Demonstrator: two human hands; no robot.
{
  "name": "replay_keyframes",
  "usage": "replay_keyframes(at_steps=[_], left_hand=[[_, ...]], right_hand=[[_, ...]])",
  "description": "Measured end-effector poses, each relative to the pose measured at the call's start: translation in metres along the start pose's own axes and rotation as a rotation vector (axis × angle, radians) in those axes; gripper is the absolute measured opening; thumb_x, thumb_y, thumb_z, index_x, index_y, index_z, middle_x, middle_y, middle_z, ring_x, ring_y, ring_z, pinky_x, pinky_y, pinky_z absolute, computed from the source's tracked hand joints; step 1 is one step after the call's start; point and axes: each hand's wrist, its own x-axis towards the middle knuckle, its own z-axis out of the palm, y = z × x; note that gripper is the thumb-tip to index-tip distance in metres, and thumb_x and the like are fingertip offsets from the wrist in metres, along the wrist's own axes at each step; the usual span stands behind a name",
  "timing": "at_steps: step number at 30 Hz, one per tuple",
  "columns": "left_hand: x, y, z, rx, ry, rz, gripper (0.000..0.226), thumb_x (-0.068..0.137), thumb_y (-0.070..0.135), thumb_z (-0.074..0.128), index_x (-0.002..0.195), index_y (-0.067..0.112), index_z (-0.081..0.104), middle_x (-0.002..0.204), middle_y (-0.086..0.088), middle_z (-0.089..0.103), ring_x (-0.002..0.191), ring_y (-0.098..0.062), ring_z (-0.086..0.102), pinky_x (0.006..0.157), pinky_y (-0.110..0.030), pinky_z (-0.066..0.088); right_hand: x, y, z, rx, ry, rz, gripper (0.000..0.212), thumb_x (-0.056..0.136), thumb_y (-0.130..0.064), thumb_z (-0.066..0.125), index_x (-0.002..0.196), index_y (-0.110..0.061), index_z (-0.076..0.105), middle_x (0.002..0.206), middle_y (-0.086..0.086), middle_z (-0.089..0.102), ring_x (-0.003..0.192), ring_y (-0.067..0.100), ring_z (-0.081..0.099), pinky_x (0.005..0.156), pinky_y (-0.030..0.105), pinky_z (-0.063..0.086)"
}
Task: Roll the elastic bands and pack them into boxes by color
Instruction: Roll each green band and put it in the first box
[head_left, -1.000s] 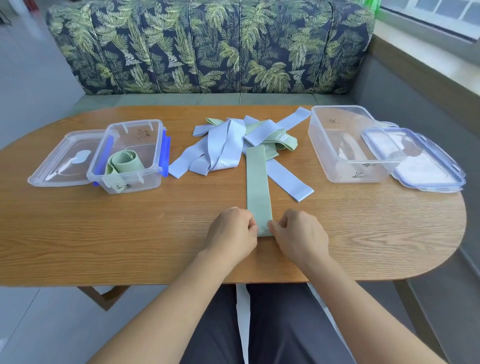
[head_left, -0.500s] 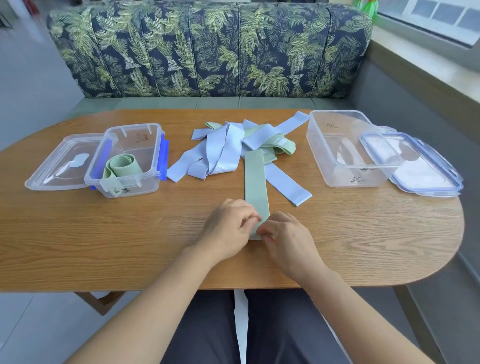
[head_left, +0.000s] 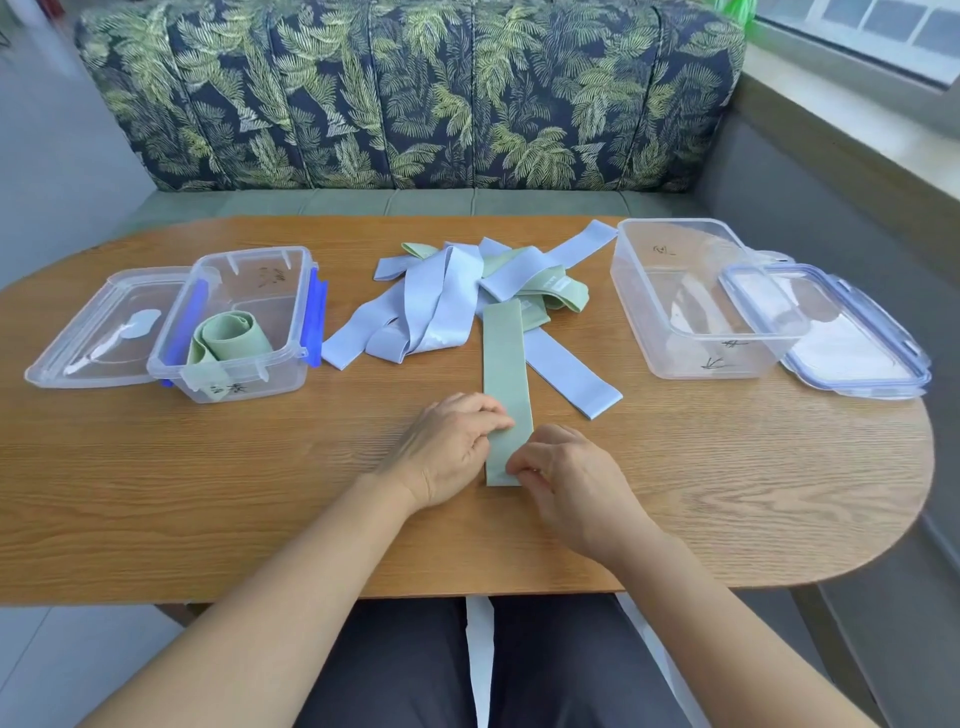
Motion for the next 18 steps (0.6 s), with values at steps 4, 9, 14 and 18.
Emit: replay_keyframes(at_steps=[4,9,14,18], left_hand=[[-0.007,0.003,-0.004,-0.207,0.035,-0.109,0.030,0.086,0.005,0.051,0.098,0.025,0.069,0.130,0.012,0.057,0.118,-0.010,0.053,0.100,-0.022,0.036],[-0.020,0.001,-0.004,-0.199,-0.041,-0.077,0.015,0.073,0.037,0.068,0.079,0.044,0.057,0.143,0.020,0.044,0.129,-0.005,0.046,0.111,-0.038,0.033],[-0.020,0.000,-0.002,-0.264,0.002,-0.077,0.008,0.081,0.025,0.074,0.081,0.030,0.068,0.145,0.012,0.046,0.129,0.000,0.046,0.112,-0.036,0.035],[-0.019,0.002,-0.003,-0.254,0.002,-0.090,0.004,0.083,0.025,0.073,0.082,0.022,0.071,0.145,0.009,0.047,0.127,0.001,0.047,0.112,-0.030,0.034]], right_hand=[[0.005,0.002,-0.001,-0.006,-0.035,0.020,0.023,0.097,-0.013,0.052,0.105,-0.015,0.074,0.103,-0.002,0.061,0.100,0.017,0.056,0.072,0.024,0.040],[0.013,0.004,-0.004,0.008,-0.093,0.062,0.024,0.098,-0.017,0.052,0.107,-0.018,0.073,0.101,-0.002,0.056,0.093,0.017,0.054,0.074,0.032,0.047],[0.018,0.009,-0.003,0.126,-0.083,0.135,0.019,0.094,-0.013,0.057,0.100,-0.016,0.075,0.087,-0.013,0.052,0.077,0.009,0.050,0.070,0.023,0.041],[0.010,0.012,-0.001,0.339,0.048,0.279,0.007,0.087,-0.014,0.068,0.088,-0.020,0.072,0.084,-0.010,0.066,0.072,-0.002,0.056,0.066,0.010,0.043]])
